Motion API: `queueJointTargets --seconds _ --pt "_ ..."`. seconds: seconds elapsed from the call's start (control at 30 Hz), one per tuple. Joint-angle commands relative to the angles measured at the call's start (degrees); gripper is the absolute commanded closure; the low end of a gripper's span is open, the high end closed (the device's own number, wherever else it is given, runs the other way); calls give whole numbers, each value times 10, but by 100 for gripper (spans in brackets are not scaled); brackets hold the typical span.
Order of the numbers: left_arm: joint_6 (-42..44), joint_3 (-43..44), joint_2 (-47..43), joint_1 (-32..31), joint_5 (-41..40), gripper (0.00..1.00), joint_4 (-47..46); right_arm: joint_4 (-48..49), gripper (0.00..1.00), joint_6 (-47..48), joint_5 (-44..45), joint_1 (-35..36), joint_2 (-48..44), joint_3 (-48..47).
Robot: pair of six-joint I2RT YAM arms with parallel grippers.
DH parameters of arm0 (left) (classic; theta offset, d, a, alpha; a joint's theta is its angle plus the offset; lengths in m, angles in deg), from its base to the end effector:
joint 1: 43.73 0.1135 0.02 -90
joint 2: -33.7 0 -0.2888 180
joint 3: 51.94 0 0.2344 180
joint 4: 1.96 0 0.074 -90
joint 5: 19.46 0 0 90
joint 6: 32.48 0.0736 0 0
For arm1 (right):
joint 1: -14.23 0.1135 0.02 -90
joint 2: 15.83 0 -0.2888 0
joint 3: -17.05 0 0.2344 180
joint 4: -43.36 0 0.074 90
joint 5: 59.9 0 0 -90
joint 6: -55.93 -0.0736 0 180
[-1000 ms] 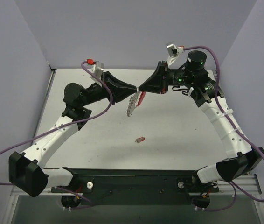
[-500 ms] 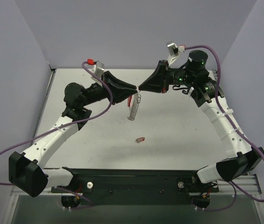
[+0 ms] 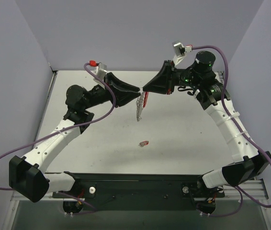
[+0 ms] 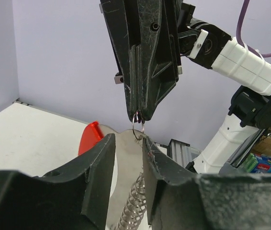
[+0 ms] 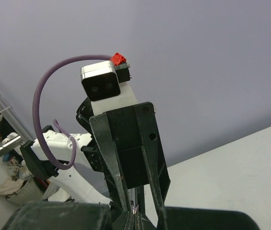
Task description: Put the keys on the keyring
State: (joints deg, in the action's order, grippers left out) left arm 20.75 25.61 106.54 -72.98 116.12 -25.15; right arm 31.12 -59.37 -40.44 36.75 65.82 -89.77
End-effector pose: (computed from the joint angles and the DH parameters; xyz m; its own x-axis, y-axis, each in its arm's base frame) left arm 0.2180 -0.1823 0.4674 -0.2073 -0.3641 -0.9080 0.9595 0.1052 -0.2613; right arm 0.2378 0.1737 0.5210 -0.2304 0.0586 -0.9713 -0.9712 -0.0766 0.2258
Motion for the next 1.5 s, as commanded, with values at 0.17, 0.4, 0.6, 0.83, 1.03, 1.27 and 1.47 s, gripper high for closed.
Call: queueJointTargets --seconds 0.17,0.4,0.6,0.83,1.03,1.27,1.47 --pt "-16 7 2 -2 4 59 -49 71 100 -23 -30 0 -25 8" --pt "-16 16 13 -8 5 71 -49 86 100 -33 -35 -1 -25 11" --pt "-16 20 16 -10 6 73 -51 98 100 -40 -36 0 -25 19" --pt "-19 14 10 -10 0 62 -63 101 100 -41 -38 -1 -25 22" --pt "-27 19 13 -12 8 80 -72 116 100 -51 -41 -1 -25 24" --pt "-29 25 18 -19 14 100 -72 120 100 -53 -42 -2 -25 27" --pt "-10 21 8 -20 5 100 -51 124 82 -52 -48 -8 -21 29"
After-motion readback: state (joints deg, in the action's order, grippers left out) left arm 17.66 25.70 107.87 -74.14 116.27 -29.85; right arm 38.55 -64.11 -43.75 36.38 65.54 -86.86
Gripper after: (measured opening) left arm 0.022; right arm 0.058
